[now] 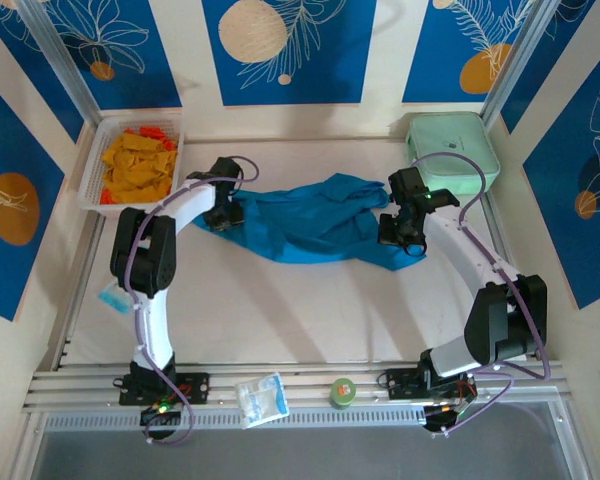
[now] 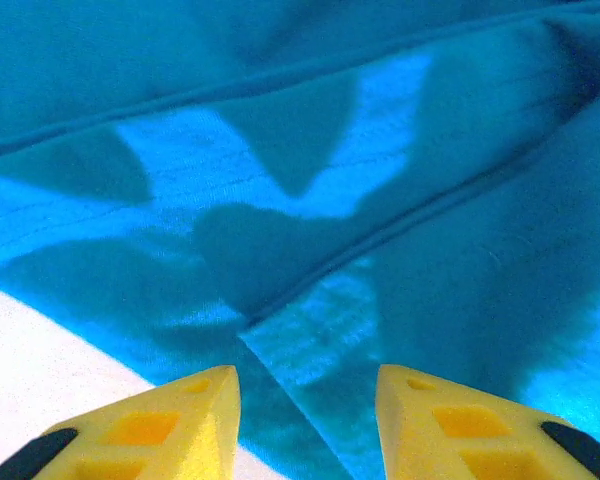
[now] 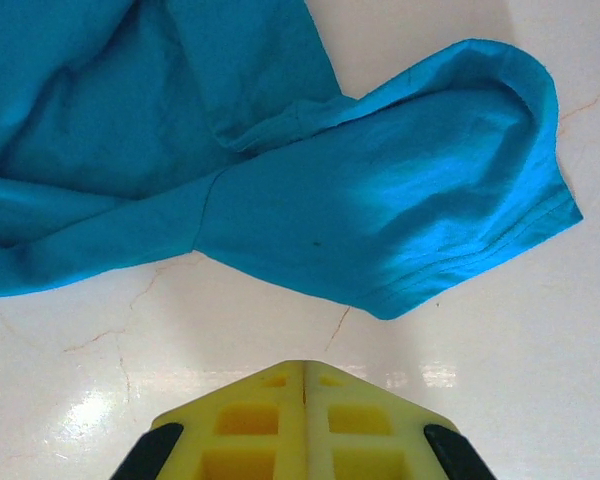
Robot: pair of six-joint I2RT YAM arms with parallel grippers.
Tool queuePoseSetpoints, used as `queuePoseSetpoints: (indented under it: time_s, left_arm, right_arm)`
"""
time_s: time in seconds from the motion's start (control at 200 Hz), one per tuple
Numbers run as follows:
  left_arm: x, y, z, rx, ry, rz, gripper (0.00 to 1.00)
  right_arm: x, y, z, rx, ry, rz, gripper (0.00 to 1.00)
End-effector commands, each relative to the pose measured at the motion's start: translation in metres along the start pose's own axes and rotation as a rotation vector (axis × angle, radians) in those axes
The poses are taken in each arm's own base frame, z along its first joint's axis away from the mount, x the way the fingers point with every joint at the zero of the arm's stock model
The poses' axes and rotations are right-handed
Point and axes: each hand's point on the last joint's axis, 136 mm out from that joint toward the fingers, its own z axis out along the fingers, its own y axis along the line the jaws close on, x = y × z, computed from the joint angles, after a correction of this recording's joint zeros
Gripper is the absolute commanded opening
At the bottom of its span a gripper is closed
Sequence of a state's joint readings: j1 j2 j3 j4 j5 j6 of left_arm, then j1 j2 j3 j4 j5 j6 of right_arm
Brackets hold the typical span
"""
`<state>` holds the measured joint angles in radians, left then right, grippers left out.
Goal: Fold and stack the t-shirts
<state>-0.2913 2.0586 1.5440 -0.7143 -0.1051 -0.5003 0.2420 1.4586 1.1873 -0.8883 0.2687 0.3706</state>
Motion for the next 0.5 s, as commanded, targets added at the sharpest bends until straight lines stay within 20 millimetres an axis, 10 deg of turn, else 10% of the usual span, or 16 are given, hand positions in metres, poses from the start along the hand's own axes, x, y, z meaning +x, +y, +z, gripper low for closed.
queuePoseSetpoints:
  time_s: [0.0, 0.495]
  left_arm:
    - [-0.006, 0.008, 0.007, -0.016, 0.002, -0.035, 0.41]
    - [-0.012, 0.003, 0.022, 0.007, -0.003, -0.036, 0.41]
  right_arm:
    - [0.005, 0.002, 0.004, -0.004, 0.02, 0.01, 0.02]
    - [0.004, 0.005, 0.004, -0.033, 0.017, 0.026, 0.03]
